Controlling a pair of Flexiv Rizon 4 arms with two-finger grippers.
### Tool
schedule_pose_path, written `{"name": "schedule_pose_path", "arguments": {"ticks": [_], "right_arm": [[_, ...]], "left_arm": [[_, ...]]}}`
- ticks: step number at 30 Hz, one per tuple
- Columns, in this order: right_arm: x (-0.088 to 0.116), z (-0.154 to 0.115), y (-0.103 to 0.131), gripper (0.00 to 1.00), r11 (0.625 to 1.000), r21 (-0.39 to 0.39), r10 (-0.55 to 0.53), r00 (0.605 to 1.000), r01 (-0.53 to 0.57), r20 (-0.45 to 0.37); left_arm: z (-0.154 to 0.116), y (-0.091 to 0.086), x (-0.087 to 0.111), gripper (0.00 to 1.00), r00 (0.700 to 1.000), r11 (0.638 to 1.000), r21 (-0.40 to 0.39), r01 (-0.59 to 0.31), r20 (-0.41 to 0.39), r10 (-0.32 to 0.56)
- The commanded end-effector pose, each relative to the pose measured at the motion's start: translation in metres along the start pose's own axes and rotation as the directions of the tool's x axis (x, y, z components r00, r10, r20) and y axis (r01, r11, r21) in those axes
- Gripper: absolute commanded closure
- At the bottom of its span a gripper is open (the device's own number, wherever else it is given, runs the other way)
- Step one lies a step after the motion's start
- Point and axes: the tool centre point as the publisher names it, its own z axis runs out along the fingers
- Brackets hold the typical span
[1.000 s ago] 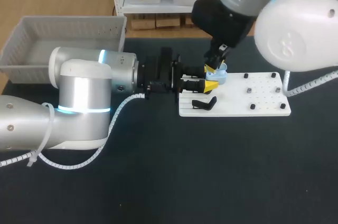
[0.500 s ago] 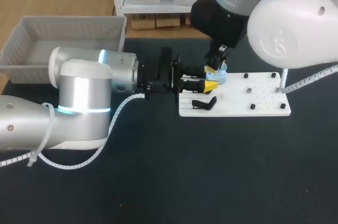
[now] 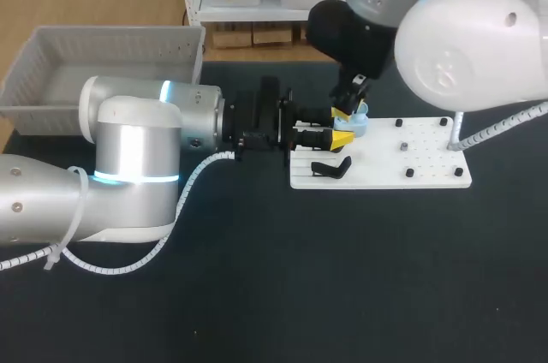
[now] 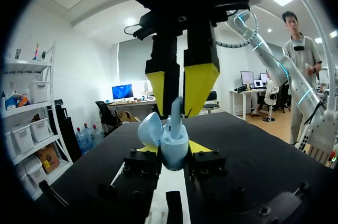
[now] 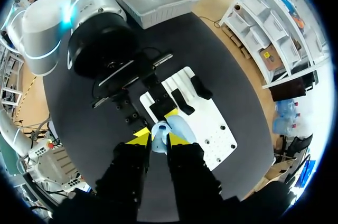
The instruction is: Pick up each earbud case from the left stands, insert the matching earbuds, close the lid, and place the case in the box.
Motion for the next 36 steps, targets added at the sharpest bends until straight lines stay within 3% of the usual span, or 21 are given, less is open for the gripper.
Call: {"name": "schedule_pose_path", "arguments": {"ticks": [1, 36], "right_arm": [[-0.0012, 0.0009, -0.0010, 1.00, 1.000, 0.003, 0.003, 1.000, -0.003, -0.002], [-0.0054, 0.0093, 0.0022, 1.00, 1.000, 0.022, -0.003, 1.000, 0.003, -0.021]], "left_arm": [[0.0001, -0.0017, 0.0008, 1.00, 1.000, 1.000, -0.008, -0.004, 0.003, 0.004], [0.0001, -0.0017, 0.0008, 1.00, 1.000, 1.000, -0.008, -0.004, 0.003, 0.004]]}}
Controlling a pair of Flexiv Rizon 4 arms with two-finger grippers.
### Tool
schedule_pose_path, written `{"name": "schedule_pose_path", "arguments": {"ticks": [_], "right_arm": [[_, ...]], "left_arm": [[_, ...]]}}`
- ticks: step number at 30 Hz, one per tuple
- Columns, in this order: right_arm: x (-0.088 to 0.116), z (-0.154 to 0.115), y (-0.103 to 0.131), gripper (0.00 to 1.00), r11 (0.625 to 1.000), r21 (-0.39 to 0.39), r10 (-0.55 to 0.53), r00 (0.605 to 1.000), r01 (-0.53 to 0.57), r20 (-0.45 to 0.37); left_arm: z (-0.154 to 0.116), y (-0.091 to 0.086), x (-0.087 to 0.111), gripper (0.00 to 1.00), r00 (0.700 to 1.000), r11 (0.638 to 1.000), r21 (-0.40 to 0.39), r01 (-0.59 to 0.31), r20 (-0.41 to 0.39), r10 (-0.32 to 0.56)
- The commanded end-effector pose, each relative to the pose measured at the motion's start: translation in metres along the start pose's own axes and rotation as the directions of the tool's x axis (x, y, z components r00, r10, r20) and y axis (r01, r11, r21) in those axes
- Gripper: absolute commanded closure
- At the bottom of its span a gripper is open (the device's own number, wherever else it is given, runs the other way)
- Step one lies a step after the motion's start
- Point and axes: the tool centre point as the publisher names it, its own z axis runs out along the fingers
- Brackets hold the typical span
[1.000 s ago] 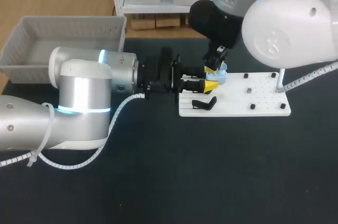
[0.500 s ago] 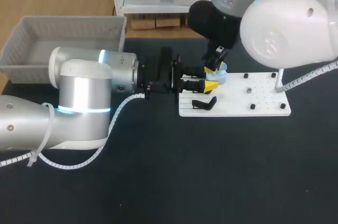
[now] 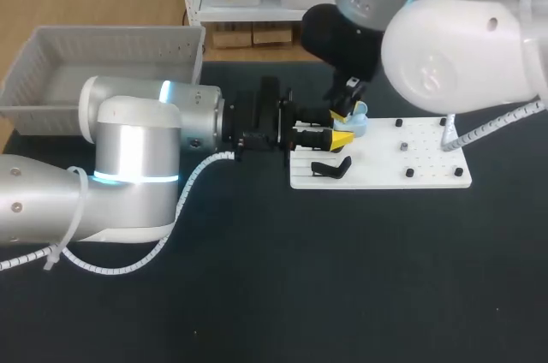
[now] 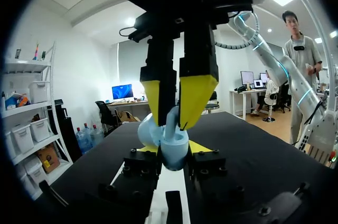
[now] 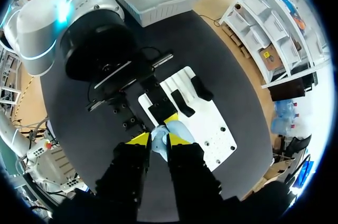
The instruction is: Pick up each earbud case from the left stands, insert the matching earbuds, close the lid, and place the case in the box.
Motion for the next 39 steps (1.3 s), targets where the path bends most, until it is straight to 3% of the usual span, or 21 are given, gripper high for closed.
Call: {"name": "schedule_pose_path", "arguments": {"ticks": [1, 3, 4, 7, 8, 9, 17, 20, 22, 24, 28, 39], "right_arm": [[-0.001, 0.001, 0.002, 1.00, 1.000, 0.010, 0.004, 1.000, -0.004, -0.002], [-0.001, 0.001, 0.002, 0.95, 1.000, 0.011, 0.004, 1.000, -0.004, -0.002], [-0.001, 0.000, 0.002, 0.76, 1.000, 0.012, 0.005, 1.000, -0.005, -0.001], [0.001, -0.004, 0.002, 0.51, 1.000, 0.018, 0.010, 1.000, -0.010, 0.000], [0.002, -0.006, 0.003, 0.18, 1.000, 0.019, 0.006, 1.000, -0.006, 0.004], [0.003, -0.009, 0.004, 0.02, 1.000, 0.022, 0.004, 1.000, -0.004, 0.007], [0.013, -0.041, -0.001, 0.00, 0.999, -0.030, 0.041, 0.998, -0.039, 0.058], [0.008, -0.042, -0.016, 0.00, 0.990, 0.018, 0.136, 0.988, -0.138, 0.077], [0.003, -0.039, -0.032, 0.00, 0.947, 0.078, 0.302, 0.948, -0.310, 0.102], [-0.003, -0.027, -0.053, 0.00, 0.870, 0.131, 0.461, 0.878, -0.475, 0.127], [-0.006, -0.011, -0.077, 0.00, 0.767, 0.100, 0.618, 0.771, -0.634, 0.152], [-0.014, 0.006, -0.089, 0.00, 0.728, 0.067, 0.666, 0.727, -0.682, 0.168]], "left_arm": [[0.001, -0.001, 0.000, 1.00, 1.000, 1.000, -0.008, -0.004, 0.004, 0.004], [0.001, -0.001, 0.000, 1.00, 1.000, 1.000, -0.008, -0.004, 0.004, 0.004], [0.001, -0.001, 0.000, 1.00, 1.000, 1.000, -0.008, -0.004, 0.004, 0.004], [0.001, -0.001, 0.000, 1.00, 1.000, 1.000, -0.008, -0.004, 0.004, 0.004], [0.001, -0.001, 0.000, 1.00, 1.000, 1.000, -0.008, -0.004, 0.004, 0.004], [0.001, -0.001, 0.000, 1.00, 1.000, 1.000, -0.008, -0.004, 0.004, 0.004], [0.001, -0.001, 0.000, 1.00, 1.000, 1.000, -0.008, -0.004, 0.004, 0.004], [0.001, -0.001, 0.000, 1.00, 1.000, 1.000, -0.008, -0.004, 0.004, 0.004], [0.001, -0.001, 0.000, 1.00, 1.000, 1.000, -0.008, -0.004, 0.004, 0.004], [0.001, -0.001, 0.000, 1.00, 1.000, 1.000, -0.008, -0.004, 0.004, 0.004], [0.001, -0.001, 0.000, 1.00, 1.000, 1.000, -0.008, -0.004, 0.004, 0.004], [0.001, -0.001, 0.000, 1.00, 1.000, 1.000, -0.008, -0.004, 0.004, 0.004]]}}
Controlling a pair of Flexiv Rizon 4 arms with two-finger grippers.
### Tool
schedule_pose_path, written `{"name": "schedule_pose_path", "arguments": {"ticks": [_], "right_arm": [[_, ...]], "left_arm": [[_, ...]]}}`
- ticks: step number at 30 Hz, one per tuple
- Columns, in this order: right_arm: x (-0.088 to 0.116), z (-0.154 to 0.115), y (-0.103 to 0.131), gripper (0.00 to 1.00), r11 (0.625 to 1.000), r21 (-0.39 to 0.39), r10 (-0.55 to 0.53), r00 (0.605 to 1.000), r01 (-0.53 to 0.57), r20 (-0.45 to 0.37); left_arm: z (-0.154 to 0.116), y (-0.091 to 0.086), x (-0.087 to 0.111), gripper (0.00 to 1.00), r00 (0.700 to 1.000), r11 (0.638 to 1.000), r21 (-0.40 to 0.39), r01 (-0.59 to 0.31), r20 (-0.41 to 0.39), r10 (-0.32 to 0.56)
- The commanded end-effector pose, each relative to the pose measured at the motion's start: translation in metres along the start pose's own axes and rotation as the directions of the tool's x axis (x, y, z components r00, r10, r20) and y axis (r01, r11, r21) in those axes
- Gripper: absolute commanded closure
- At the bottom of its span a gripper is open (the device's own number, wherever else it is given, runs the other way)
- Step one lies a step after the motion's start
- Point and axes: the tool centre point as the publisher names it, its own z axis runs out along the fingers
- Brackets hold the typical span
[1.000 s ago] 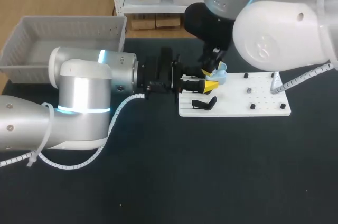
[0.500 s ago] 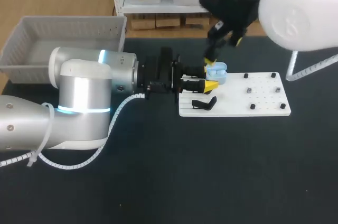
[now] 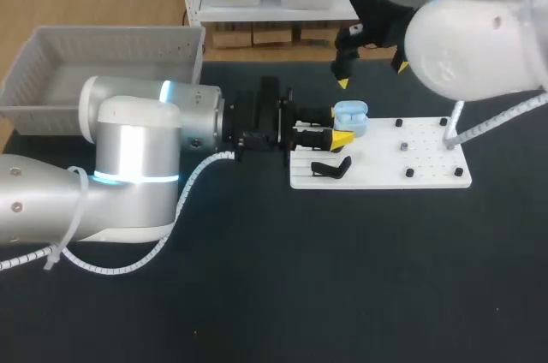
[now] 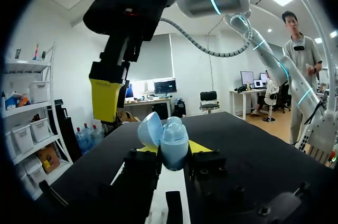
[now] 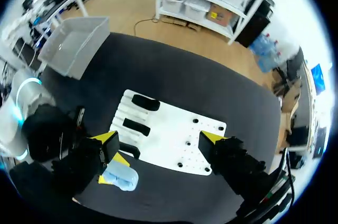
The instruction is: Pick up each earbud case from the left stands, insert the matching earbuds, close the lid, and place the case in the box.
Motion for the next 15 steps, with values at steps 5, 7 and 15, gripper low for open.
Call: {"name": "schedule_pose_path", "arguments": {"ticks": [5, 7, 15], "right_arm": [[0.005, 0.017, -0.001, 0.00, 0.996, 0.032, 0.084, 0.996, -0.084, -0.007], [0.009, 0.018, 0.000, 0.00, 0.997, 0.029, 0.076, 0.997, -0.075, -0.017], [0.028, 0.011, 0.004, 0.00, 0.999, 0.023, 0.038, 0.999, -0.037, -0.038]], "left_arm": [[0.000, -0.002, 0.001, 1.00, 1.000, 1.000, -0.008, -0.004, 0.003, 0.004], [0.000, -0.002, 0.001, 1.00, 1.000, 1.000, -0.008, -0.004, 0.003, 0.004], [0.000, -0.002, 0.001, 1.00, 1.000, 1.000, -0.008, -0.004, 0.003, 0.004]]}}
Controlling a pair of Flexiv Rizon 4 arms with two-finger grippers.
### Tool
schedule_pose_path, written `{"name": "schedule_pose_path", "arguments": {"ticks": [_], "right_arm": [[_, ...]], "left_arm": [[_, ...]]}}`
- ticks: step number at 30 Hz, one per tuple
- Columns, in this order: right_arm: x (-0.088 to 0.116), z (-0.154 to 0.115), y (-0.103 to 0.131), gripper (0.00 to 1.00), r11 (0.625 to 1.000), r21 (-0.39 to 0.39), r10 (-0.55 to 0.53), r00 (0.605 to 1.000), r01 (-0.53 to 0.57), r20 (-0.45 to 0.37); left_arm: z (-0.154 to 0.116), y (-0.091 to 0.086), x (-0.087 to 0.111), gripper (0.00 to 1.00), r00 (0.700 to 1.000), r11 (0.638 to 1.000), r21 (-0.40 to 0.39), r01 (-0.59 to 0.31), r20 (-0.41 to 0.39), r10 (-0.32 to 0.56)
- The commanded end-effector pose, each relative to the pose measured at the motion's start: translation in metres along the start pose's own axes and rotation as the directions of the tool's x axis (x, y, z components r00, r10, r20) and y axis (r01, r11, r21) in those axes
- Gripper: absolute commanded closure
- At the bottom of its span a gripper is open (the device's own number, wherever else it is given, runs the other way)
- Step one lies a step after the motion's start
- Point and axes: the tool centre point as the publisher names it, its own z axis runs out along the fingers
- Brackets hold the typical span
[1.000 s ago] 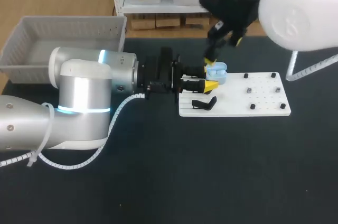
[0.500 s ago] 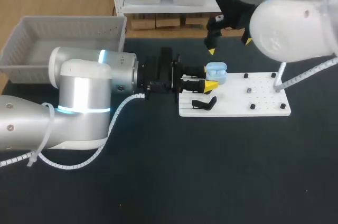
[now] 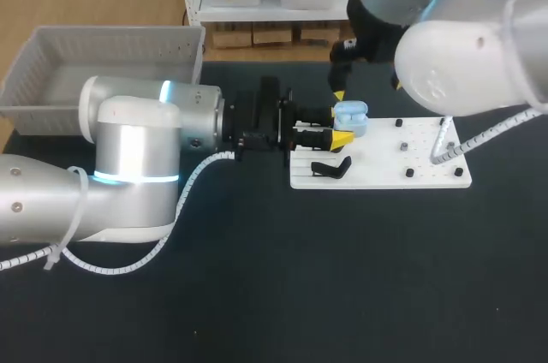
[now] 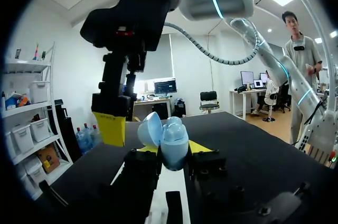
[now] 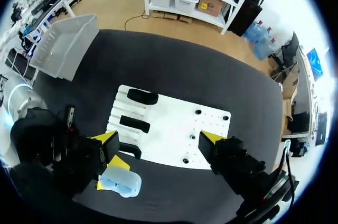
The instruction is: Pick up each earbud case from the left stands, insert the matching earbuds, close the lid, and place the case in the box.
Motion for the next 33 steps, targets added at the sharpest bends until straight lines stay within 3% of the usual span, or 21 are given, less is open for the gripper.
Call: {"name": "schedule_pose_path", "arguments": {"ticks": [1, 11, 17, 23, 28, 33], "right_arm": [[0.013, -0.008, -0.001, 0.00, 1.000, -0.005, -0.006, 1.000, 0.006, -0.004], [0.027, -0.012, 0.001, 0.00, 0.999, -0.011, -0.037, 0.998, 0.037, -0.048], [0.021, -0.035, -0.011, 0.00, 0.998, -0.058, 0.018, 0.994, -0.011, 0.109], [0.031, -0.079, -0.024, 0.00, 0.972, -0.196, -0.068, 0.958, 0.126, 0.279], [0.039, -0.094, -0.032, 0.00, 0.943, -0.281, -0.080, 0.941, 0.178, 0.329], [0.039, -0.094, -0.032, 0.00, 0.943, -0.281, -0.080, 0.941, 0.178, 0.329]], "left_arm": [[0.000, -0.002, 0.001, 1.00, 1.000, 1.000, -0.008, -0.004, 0.003, 0.004], [0.000, -0.002, 0.001, 1.00, 1.000, 1.000, -0.008, -0.004, 0.003, 0.004], [0.000, -0.002, 0.001, 1.00, 1.000, 1.000, -0.008, -0.004, 0.003, 0.004], [0.000, -0.002, 0.001, 1.00, 1.000, 1.000, -0.008, -0.004, 0.003, 0.004], [-0.016, -0.013, -0.015, 1.00, 1.000, 1.000, -0.030, 0.004, 0.004, -0.004], [-0.040, -0.021, -0.037, 1.00, 1.000, 0.997, -0.074, -0.003, -0.012, 0.002]]}}
